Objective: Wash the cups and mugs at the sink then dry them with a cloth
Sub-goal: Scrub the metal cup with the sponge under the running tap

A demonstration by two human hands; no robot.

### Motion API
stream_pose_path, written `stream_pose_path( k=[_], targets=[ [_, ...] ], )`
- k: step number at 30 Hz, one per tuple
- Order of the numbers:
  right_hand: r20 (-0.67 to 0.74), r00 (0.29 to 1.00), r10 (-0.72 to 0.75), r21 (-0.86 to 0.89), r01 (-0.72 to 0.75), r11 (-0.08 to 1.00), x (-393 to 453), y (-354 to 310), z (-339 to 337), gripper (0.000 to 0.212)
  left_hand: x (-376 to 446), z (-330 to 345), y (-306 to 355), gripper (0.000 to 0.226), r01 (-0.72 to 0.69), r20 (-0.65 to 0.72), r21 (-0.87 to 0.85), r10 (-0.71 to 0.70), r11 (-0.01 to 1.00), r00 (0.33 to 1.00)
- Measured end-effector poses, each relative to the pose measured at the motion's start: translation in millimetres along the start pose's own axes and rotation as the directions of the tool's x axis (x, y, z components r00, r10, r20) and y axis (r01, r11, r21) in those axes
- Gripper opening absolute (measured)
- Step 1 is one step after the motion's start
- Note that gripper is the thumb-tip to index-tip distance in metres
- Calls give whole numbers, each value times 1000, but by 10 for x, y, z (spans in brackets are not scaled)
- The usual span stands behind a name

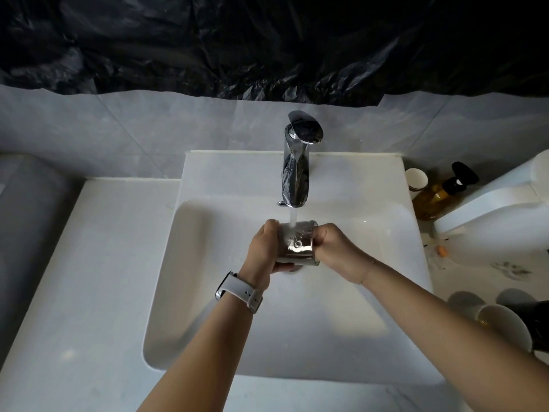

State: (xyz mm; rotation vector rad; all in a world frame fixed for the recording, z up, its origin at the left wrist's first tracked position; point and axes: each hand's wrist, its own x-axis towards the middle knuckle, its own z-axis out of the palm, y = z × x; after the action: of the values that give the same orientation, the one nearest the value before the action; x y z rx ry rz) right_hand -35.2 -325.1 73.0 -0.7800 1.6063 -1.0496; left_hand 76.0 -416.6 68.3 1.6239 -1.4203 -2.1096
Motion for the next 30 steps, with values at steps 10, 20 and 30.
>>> stream_pose_path(
  k=[10,20,30],
  targets=[
    [36,999,34,-167,-27,985,-47,-132,-412,23,58,-153,35,39,-39,59,-88,45,995,997],
    [-361,926,114,103,-81,991,-299,-58,-315,24,83,-94,43,36,239,311,-444,-102,863,945],
    [-264,864,-429,-173,395,902,-352,-179,-200,35,101,-107,-24,36,262,221,-489,-172,832,960]
  ],
)
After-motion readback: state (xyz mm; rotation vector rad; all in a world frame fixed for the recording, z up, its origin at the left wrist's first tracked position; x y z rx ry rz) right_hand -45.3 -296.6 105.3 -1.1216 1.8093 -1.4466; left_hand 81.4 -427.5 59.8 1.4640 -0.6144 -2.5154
